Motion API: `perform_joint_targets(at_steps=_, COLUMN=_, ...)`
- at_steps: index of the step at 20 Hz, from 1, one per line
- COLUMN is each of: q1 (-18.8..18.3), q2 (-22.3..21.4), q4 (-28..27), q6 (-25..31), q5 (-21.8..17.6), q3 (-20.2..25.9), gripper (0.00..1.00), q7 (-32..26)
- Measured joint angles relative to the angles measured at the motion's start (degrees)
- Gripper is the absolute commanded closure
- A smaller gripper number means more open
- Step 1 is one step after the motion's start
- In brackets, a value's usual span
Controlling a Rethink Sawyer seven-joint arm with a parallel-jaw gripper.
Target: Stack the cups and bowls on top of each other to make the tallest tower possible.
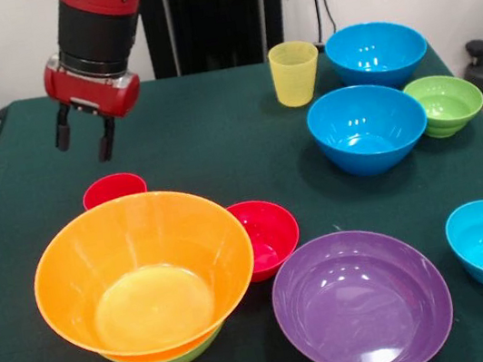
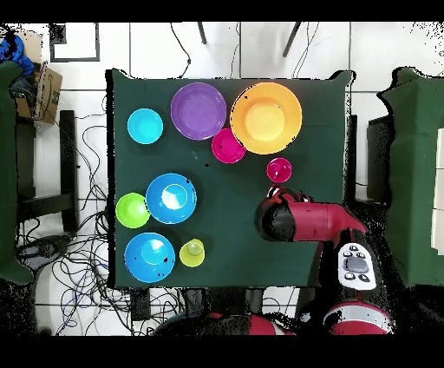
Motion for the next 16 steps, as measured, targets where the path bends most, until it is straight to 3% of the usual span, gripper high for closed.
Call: perform_joint_targets(at_steps=16, q1=-2.3, q2=-3.1, q4=-0.1, q6=0.0, q5=10.7, q3=-0.7, gripper=0.00, q7=0.0)
